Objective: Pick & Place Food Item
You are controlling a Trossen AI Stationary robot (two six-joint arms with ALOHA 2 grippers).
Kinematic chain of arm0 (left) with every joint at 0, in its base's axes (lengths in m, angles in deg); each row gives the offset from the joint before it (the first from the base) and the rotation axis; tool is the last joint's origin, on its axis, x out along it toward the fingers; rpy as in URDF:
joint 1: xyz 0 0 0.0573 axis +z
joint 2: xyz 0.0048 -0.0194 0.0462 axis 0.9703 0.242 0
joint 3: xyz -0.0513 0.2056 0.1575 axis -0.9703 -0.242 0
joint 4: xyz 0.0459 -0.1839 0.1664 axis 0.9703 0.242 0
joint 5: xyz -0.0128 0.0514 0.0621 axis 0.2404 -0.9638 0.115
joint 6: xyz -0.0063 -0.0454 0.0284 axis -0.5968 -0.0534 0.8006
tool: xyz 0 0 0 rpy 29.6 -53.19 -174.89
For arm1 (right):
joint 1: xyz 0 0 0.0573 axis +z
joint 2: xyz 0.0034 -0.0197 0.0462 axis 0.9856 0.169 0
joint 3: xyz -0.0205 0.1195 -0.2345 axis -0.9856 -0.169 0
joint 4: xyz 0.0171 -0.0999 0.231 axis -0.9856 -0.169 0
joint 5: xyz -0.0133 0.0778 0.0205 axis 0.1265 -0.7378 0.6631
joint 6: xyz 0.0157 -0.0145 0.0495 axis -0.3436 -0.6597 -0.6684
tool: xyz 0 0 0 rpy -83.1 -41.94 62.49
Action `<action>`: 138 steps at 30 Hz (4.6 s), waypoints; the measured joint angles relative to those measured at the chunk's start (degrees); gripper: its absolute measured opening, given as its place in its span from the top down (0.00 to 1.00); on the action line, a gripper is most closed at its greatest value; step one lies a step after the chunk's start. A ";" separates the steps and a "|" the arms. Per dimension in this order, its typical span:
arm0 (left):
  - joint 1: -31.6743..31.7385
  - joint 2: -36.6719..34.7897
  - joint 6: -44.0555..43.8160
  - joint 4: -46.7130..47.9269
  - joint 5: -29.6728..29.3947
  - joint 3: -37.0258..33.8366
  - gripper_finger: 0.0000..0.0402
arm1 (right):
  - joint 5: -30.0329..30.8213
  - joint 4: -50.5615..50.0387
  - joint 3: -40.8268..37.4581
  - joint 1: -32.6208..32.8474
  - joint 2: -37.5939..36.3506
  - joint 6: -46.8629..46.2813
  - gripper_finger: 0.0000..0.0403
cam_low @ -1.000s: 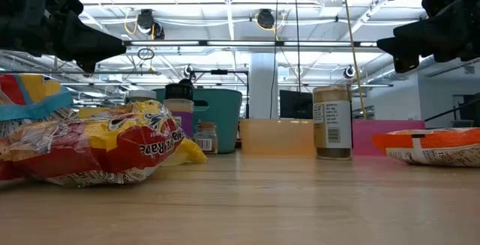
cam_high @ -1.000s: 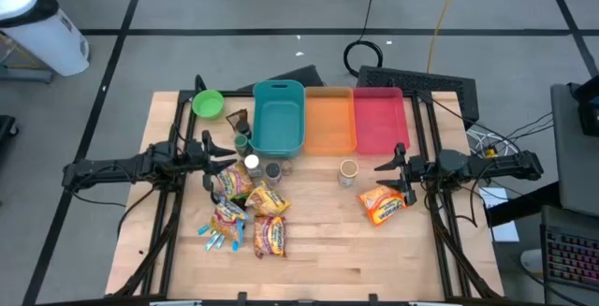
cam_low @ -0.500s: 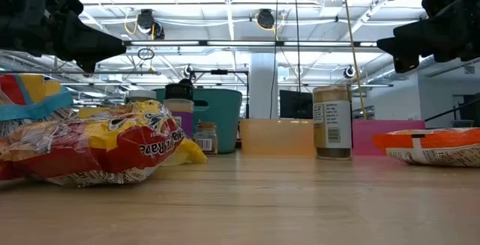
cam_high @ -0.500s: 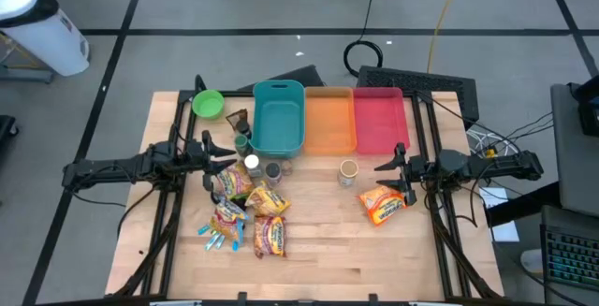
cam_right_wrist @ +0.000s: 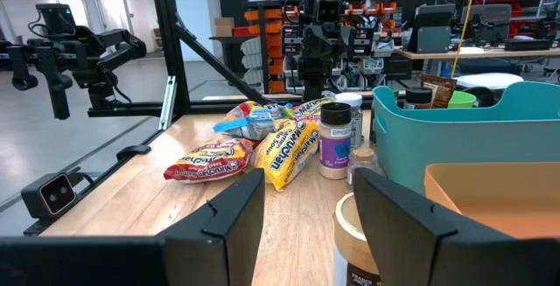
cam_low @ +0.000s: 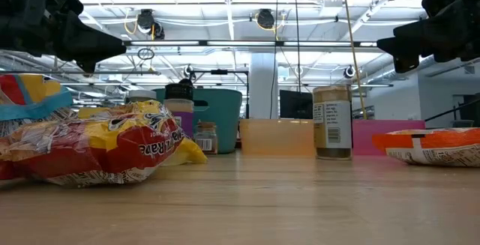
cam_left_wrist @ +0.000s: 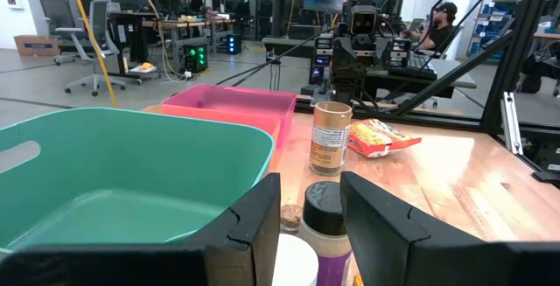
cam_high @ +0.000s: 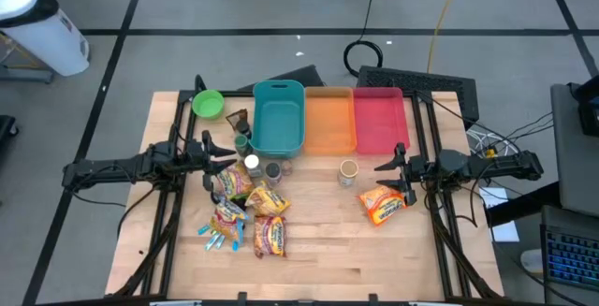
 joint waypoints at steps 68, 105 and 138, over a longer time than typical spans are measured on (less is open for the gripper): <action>-0.02 -0.02 0.00 0.00 -0.02 0.00 0.68 | -10.76 45.24 2.83 4.40 14.06 -11.81 0.47; -0.02 -0.02 0.00 0.02 -0.01 -0.02 0.68 | 17.94 -37.11 27.82 22.27 58.80 -28.48 0.41; 0.00 0.00 0.00 0.00 -0.02 -0.02 0.68 | 10.21 -30.00 29.56 20.63 42.26 -17.05 0.94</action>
